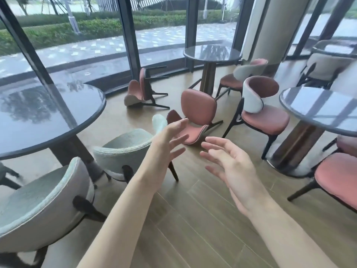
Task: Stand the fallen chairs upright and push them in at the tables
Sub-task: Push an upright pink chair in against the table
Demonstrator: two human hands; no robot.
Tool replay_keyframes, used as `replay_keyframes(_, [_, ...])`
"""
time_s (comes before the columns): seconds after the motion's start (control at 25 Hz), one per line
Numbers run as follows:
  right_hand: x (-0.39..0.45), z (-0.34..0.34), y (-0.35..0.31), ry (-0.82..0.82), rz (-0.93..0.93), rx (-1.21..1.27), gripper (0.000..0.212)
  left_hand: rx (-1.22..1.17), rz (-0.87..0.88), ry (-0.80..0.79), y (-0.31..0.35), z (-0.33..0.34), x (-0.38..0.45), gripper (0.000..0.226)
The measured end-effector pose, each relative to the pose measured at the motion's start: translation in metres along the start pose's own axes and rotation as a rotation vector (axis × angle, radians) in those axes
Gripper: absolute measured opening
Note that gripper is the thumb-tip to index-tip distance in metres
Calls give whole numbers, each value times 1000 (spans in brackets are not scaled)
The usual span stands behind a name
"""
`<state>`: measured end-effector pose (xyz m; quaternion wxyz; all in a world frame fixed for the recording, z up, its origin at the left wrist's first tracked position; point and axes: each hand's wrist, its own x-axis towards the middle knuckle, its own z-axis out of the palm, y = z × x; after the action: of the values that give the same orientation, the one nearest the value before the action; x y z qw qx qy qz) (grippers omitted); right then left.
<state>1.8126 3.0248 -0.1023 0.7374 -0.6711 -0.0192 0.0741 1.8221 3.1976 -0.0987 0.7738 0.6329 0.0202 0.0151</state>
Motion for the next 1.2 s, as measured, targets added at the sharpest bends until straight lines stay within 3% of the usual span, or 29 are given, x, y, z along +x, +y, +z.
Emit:
replay_keyframes(0.4, [189, -14, 3, 66, 31, 39, 27, -12, -15, 60, -19, -17, 178, 47])
replay_keyframes(0.68, [355, 7, -8, 102, 30, 70, 25, -5, -57, 105, -13, -61, 341, 69])
replay_keyframes(1.2, [640, -41, 9, 205, 121, 137, 25, -29, -103, 50, -38, -52, 632, 47])
